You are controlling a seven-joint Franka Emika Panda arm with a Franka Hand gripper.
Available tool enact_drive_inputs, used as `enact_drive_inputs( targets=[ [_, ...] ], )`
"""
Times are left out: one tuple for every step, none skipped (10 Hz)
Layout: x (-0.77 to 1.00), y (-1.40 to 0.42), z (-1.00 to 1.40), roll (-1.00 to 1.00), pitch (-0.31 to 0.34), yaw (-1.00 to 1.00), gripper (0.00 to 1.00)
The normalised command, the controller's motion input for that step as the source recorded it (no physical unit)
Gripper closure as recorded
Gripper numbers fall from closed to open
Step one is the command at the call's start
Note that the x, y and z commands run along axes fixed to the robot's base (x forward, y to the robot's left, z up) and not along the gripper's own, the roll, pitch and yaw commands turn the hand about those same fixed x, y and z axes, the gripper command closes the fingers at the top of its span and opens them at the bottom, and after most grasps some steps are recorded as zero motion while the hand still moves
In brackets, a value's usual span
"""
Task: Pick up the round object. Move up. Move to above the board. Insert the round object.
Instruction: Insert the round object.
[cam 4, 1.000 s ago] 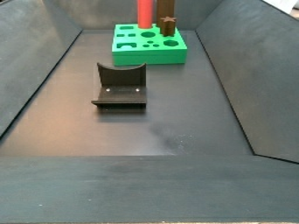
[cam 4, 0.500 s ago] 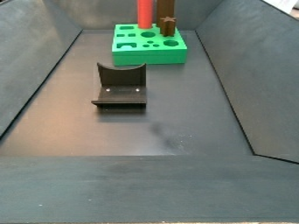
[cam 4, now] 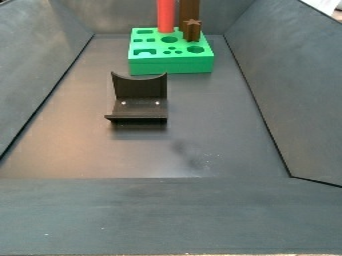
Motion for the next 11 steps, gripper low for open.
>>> enact_drive_inputs(
  targets=[
    [0.0, -0.19, -0.63, 0.02, -0.15, 0.0, 1.0],
    [0.0, -0.1, -0.56, 0.02, -0.14, 0.0, 1.0],
    [0.0, -0.01, -0.53, 0.0, -0.16, 0.0, 1.0],
    [0.13, -0.03, -0.51, 0.0, -0.043, 0.0, 1.0],
    [0.18, -0.14, -0.45, 0.0, -0.017, 0.0, 1.0],
    [0.36, -0.27, -0.37, 0.0, 0.0, 0.0, 1.0],
    [0.4, -0.29, -0.36, 0.01, 0.0, 0.0, 1.0],
    [0.44, -0.29, -0.33, 0.04, 0.0, 0.0, 1.0],
    [0.38, -0.25, -0.34, 0.04, 0.0, -0.01, 1.0],
    [0.34, -0.2, -0.38, 0.06, -0.004, -0.02, 1.0],
    [0.31, -0.14, -0.41, 0.06, -0.033, -0.05, 1.0]
  ],
)
